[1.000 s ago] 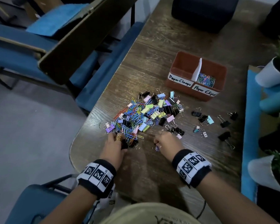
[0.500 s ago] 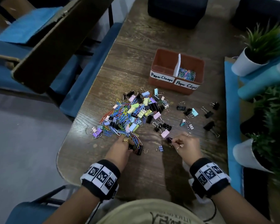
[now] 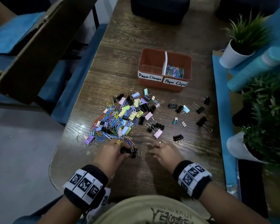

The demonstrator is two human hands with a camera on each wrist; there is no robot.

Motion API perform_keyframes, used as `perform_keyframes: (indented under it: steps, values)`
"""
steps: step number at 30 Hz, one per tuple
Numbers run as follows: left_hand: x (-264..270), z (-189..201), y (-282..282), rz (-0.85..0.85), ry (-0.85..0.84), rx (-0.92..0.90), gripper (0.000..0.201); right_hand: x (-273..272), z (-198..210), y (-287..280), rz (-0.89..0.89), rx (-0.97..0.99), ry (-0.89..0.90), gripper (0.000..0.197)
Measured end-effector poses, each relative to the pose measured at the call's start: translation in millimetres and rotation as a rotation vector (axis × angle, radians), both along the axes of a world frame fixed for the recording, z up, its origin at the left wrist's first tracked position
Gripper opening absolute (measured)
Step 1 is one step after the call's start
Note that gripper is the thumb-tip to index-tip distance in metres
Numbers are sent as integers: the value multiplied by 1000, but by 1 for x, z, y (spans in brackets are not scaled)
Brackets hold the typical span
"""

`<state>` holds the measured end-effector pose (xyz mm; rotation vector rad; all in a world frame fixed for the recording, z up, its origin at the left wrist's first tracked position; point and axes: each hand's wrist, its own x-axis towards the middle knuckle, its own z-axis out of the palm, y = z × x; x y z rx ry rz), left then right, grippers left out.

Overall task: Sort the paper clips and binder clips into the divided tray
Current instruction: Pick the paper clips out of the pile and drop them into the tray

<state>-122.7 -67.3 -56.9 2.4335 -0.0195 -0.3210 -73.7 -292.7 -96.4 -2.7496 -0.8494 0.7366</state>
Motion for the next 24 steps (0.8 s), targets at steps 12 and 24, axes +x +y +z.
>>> perform_keyframes:
  steps: [12, 24]
  values:
    - [64, -8, -92, -307, 207, 0, 34, -1, 22, -71, -469, 49, -219, 15]
    - [4, -24, 48, 105, 31, 243, 28, 2, 16, 19, 84, 338, -22, 23]
